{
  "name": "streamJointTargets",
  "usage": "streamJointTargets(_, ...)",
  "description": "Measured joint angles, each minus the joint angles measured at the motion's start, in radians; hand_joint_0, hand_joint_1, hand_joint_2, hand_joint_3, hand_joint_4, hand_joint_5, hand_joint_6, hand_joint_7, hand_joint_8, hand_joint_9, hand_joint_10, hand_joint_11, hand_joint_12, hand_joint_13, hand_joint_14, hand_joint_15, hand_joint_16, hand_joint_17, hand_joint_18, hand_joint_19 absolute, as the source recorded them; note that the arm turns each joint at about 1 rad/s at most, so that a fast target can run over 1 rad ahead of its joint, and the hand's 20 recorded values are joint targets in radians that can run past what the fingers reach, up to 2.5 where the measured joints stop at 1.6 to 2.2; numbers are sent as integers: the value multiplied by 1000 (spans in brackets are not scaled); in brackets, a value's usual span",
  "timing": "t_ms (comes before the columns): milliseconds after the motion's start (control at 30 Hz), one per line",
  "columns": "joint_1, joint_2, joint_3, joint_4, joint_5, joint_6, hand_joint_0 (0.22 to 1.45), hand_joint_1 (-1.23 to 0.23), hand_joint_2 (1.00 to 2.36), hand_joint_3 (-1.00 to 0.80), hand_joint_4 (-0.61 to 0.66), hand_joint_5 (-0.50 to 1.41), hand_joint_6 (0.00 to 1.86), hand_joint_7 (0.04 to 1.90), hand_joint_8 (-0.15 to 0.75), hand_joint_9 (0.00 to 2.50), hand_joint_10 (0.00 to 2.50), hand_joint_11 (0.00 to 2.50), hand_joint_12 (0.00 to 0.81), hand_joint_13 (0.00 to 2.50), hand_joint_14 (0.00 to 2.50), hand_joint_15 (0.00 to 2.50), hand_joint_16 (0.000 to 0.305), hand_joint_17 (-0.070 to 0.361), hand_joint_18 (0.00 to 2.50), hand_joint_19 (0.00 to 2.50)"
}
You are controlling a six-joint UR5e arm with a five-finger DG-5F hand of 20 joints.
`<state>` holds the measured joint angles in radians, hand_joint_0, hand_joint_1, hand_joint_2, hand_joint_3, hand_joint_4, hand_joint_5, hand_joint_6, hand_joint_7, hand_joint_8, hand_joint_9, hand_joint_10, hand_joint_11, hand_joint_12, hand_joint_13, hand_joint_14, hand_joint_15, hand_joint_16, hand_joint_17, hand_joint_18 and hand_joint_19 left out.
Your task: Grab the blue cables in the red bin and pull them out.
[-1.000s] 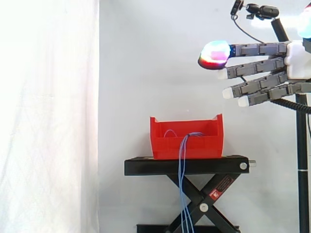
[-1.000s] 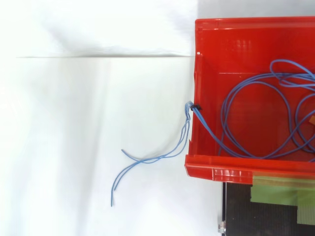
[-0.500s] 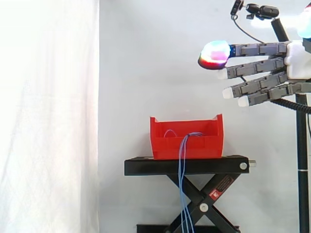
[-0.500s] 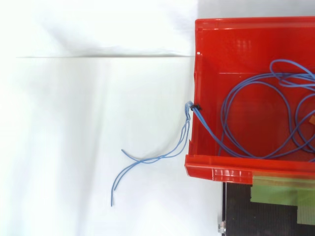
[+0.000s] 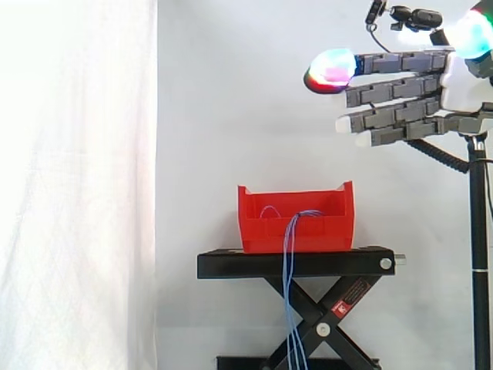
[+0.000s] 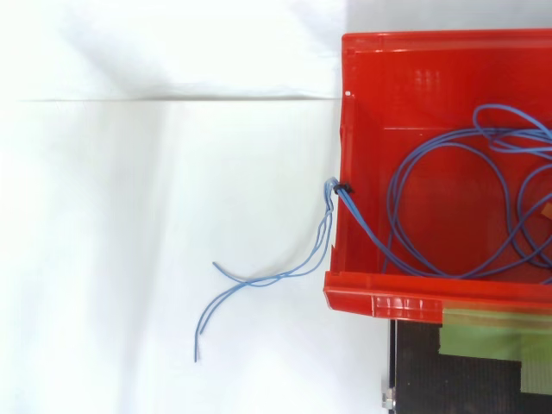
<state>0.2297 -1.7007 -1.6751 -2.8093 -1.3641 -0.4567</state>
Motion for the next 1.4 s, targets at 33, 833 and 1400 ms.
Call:
streamJointTargets(33,5,0,0,11,7,-31,709,-777,1000,-1000,121,230,9,278,197,143,0,0,346,162,1,58,55,125,61,176)
streamJointTargets(833,41,-137,1,88,60,-146,728,-867,1000,-1000,212,532,12,453,216,279,0,29,341,259,2,79,55,123,161,186)
streamJointTargets(1400,71,-185,2,198,42,-443,726,-982,1000,-1000,180,713,10,634,218,351,0,81,341,304,3,100,52,118,221,198)
